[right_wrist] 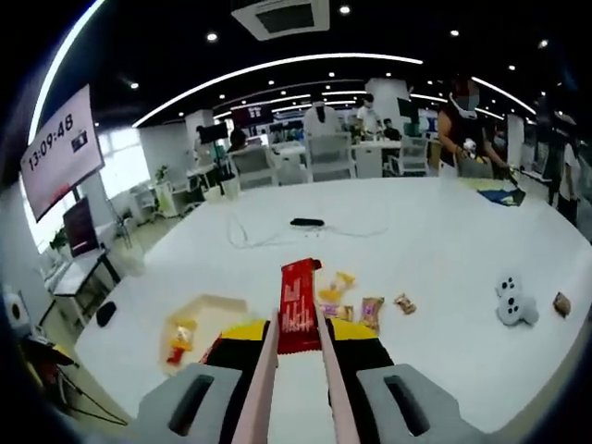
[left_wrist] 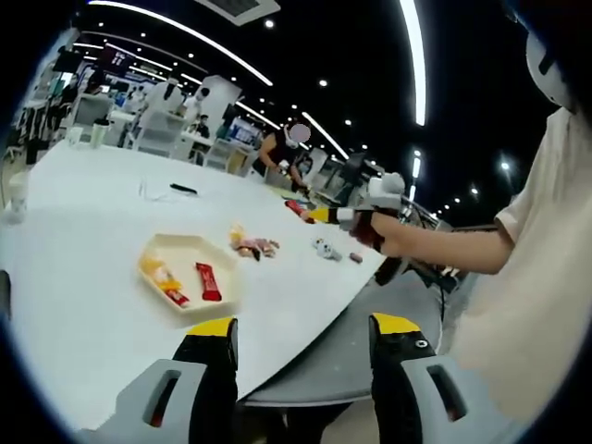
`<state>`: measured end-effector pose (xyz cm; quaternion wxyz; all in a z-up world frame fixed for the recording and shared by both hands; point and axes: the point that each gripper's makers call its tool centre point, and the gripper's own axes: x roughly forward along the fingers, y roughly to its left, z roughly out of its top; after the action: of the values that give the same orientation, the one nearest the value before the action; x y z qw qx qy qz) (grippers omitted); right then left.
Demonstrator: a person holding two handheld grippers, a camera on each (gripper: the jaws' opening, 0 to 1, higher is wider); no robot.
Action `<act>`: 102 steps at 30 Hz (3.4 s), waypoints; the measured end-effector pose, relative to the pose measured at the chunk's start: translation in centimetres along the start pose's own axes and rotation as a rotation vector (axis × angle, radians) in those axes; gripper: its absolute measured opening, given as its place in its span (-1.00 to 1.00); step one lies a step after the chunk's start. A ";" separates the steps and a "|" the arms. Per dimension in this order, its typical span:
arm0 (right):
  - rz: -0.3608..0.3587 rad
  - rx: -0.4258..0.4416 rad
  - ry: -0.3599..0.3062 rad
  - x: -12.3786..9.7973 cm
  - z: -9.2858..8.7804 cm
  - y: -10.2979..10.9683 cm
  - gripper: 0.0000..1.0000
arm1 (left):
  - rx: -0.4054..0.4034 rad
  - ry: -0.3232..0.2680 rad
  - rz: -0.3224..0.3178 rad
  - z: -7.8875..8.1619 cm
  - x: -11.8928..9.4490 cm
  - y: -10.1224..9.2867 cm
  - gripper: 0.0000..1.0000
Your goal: Place the target food into the container with the food tongs after gripping and lifting it, then release it inside without dropping or visibly crushing the food.
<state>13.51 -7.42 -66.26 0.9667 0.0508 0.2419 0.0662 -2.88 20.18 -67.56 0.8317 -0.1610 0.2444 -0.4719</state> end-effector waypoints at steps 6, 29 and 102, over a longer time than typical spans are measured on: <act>0.009 -0.002 -0.007 0.1 0.6 0.2 -0.56 | -0.003 -0.001 -0.003 -0.1 0.1 0.0 0.13; 0.047 -0.013 -0.007 0.5 0.8 1.4 -0.57 | -0.020 -0.017 0.016 -0.3 -0.3 0.4 0.13; 0.316 -0.092 -0.039 3.7 3.6 14.5 -0.56 | -0.049 -0.056 0.063 -0.5 -2.0 1.5 0.12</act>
<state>16.95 7.19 -62.92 0.9500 0.0452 0.2090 0.2275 -2.95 22.63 -68.23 0.8485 -0.1868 0.2374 -0.4345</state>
